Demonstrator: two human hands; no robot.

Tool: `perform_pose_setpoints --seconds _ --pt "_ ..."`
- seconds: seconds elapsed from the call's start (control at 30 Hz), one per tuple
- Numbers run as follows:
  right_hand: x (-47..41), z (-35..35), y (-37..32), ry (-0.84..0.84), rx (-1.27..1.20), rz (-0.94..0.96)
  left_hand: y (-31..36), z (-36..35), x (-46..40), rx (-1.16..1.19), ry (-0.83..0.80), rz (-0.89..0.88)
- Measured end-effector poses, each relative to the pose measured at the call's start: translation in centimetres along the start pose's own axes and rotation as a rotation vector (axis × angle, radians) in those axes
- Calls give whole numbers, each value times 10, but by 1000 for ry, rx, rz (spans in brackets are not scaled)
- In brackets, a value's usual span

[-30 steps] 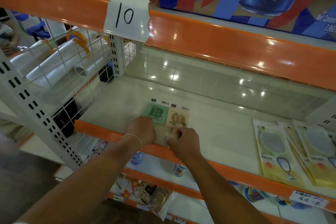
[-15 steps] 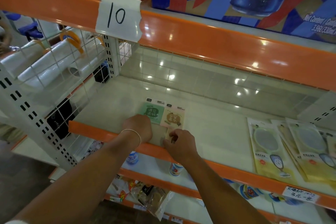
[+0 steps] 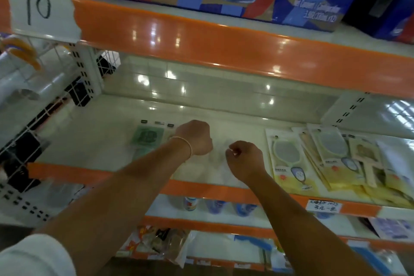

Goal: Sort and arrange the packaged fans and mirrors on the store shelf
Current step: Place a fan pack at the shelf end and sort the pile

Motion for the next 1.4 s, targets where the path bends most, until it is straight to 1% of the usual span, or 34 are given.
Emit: perform_pose_setpoints --seconds 0.17,0.37,0.57,0.73,0.87,1.03,1.23,1.4 --pt "-10 65 60 85 13 -65 79 -2 -25 86 -37 -121" --pt "-16 142 145 130 25 -144 182 -10 -42 265 -69 -180" --pt "-23 197 224 164 49 -221 279 -35 -57 233 -73 -264" --pt "-26 225 274 202 63 -284 339 -52 -65 205 -70 -302" --pt "-29 238 301 223 89 -341 368 -65 -67 174 -72 -316" --pt "-38 236 322 142 49 -386 386 -76 -69 142 -89 -332" --pt "-44 241 322 136 -32 -420 384 -78 -73 122 -87 -315" --pt "-41 246 302 179 -41 -370 369 -74 -74 155 -76 -295"
Point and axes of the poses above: each hand's wrist, its own x-axis away from the middle knuckle, its own z-axis out of the back of the hand, y = z × x, the point moved 8 cm from there along -x, towards the middle knuckle, and after that the axes turned 2 degrees about y, right-handed, at the moved point
